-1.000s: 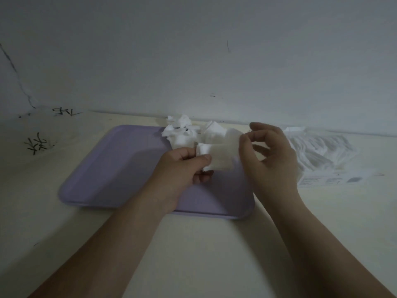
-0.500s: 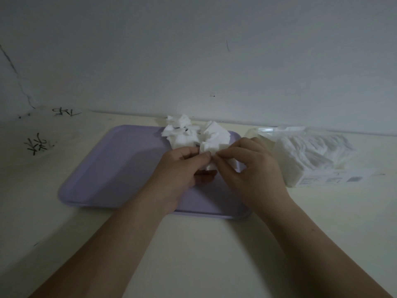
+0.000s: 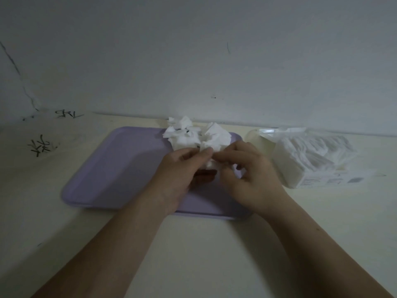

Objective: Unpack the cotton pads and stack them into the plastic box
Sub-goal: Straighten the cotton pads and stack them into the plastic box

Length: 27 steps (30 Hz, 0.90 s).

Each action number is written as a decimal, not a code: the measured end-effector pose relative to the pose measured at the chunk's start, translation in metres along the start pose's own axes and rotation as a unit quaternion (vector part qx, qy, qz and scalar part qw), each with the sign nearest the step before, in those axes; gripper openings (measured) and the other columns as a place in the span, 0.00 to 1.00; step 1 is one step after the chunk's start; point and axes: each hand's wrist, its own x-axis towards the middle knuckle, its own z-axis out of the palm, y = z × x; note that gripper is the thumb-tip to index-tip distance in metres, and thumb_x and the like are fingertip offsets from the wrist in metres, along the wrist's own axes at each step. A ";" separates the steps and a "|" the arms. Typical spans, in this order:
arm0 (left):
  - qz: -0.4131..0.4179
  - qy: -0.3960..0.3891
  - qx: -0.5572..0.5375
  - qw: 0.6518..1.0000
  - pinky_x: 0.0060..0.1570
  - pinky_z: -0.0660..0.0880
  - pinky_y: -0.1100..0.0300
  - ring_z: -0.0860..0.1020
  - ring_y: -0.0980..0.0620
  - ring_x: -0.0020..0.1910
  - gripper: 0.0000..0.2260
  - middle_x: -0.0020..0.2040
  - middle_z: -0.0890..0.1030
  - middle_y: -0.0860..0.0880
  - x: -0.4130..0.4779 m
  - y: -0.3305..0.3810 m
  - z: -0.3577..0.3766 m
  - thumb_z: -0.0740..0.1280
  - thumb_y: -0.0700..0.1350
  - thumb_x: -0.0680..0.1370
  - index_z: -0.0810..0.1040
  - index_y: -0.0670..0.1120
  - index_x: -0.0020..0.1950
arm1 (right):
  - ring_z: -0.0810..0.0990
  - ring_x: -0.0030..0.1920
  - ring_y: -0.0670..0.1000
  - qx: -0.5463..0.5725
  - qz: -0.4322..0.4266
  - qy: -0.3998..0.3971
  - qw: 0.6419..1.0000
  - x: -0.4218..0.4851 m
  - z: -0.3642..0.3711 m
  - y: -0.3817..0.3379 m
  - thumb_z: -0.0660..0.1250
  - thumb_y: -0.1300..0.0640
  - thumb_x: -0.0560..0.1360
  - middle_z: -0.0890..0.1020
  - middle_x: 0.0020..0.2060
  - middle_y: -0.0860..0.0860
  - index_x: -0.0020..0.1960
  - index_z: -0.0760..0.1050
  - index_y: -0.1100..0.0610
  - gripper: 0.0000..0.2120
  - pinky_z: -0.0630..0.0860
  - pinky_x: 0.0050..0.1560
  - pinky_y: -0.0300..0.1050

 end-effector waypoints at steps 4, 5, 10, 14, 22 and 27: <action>-0.003 0.031 -0.016 0.999 0.41 0.83 0.55 0.83 0.44 0.40 0.06 0.39 0.84 0.43 0.000 0.000 0.000 0.69 0.33 0.80 0.84 0.39 0.46 | 0.84 0.43 0.52 0.164 0.170 0.020 0.971 0.005 -0.003 0.000 0.60 0.64 0.69 0.86 0.50 0.43 0.55 0.81 0.45 0.22 0.81 0.46 0.48; -0.002 0.031 -0.010 0.999 0.42 0.83 0.54 0.82 0.44 0.40 0.06 0.39 0.84 0.42 0.001 0.000 -0.001 0.68 0.32 0.80 0.84 0.38 0.46 | 0.85 0.42 0.54 0.170 0.194 0.038 0.965 0.006 -0.005 0.001 0.62 0.65 0.72 0.87 0.51 0.41 0.54 0.81 0.47 0.19 0.81 0.44 0.48; 0.012 0.019 -0.010 1.000 0.37 0.81 0.54 0.78 0.41 0.44 0.06 0.45 0.80 0.37 0.000 0.001 0.000 0.65 0.31 0.79 0.82 0.34 0.51 | 0.84 0.40 0.47 0.185 0.297 0.082 0.933 0.008 -0.011 0.007 0.77 0.55 0.76 0.86 0.53 0.43 0.62 0.82 0.49 0.15 0.82 0.40 0.44; 0.013 0.004 -0.032 0.999 0.37 0.80 0.55 0.81 0.45 0.43 0.08 0.49 0.81 0.37 0.000 0.001 0.000 0.64 0.32 0.80 0.81 0.36 0.55 | 0.86 0.47 0.52 0.325 0.328 -0.025 0.887 0.009 -0.013 0.005 0.75 0.52 0.79 0.88 0.50 0.57 0.58 0.85 0.59 0.13 0.83 0.44 0.49; 0.051 -0.047 0.036 0.997 0.48 0.81 0.56 0.84 0.46 0.55 0.12 0.59 0.86 0.39 -0.001 -0.008 -0.006 0.69 0.33 0.80 0.84 0.40 0.62 | 0.84 0.51 0.61 0.415 0.320 -0.007 0.852 0.010 -0.011 0.009 0.75 0.58 0.78 0.84 0.54 0.69 0.57 0.83 0.67 0.13 0.82 0.56 0.59; 0.073 -0.037 0.124 0.989 0.54 0.83 0.52 0.84 0.47 0.51 0.11 0.54 0.88 0.43 -0.006 -0.003 -0.003 0.70 0.33 0.80 0.86 0.44 0.58 | 0.85 0.58 0.67 0.383 0.305 -0.046 0.871 0.007 -0.010 0.012 0.75 0.60 0.77 0.87 0.51 0.65 0.55 0.86 0.64 0.09 0.81 0.64 0.63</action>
